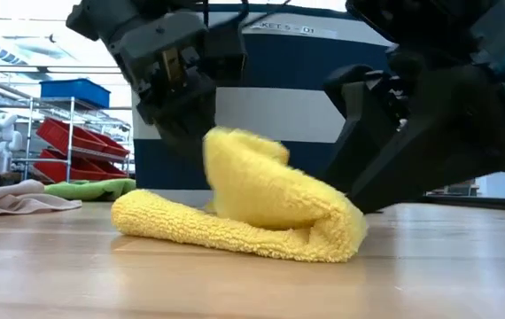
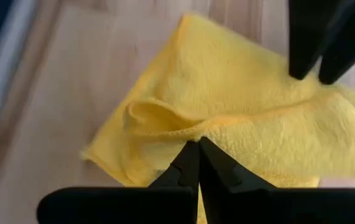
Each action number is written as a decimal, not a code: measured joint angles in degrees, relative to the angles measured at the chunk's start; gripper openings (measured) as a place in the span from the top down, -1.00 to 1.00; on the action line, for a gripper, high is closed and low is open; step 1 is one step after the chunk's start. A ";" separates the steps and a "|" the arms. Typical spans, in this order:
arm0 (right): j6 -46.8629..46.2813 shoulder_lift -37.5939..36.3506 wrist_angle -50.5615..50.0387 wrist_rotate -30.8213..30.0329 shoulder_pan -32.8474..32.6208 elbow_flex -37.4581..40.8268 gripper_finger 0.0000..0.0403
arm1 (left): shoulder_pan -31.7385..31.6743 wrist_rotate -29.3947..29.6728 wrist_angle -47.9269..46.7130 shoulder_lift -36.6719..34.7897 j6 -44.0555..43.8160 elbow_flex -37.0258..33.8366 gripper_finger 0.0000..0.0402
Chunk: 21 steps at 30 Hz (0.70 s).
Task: Fold towel
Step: Fold the yellow towel
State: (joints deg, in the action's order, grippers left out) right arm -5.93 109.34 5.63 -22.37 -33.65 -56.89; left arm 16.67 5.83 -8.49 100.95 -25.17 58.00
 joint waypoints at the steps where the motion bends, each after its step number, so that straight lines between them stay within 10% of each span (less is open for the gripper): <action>1: -0.56 0.00 0.11 0.00 -0.02 0.37 0.26 | 0.12 0.64 0.08 -0.65 0.35 0.00 0.99; 21: 3.90 0.02 11.37 -0.02 2.33 2.00 0.26 | 1.42 11.32 -6.54 -3.52 7.75 0.04 0.99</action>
State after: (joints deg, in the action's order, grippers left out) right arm -2.03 109.36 17.01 -22.39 -31.32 -54.89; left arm 18.09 17.15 -15.03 97.43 -17.42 58.04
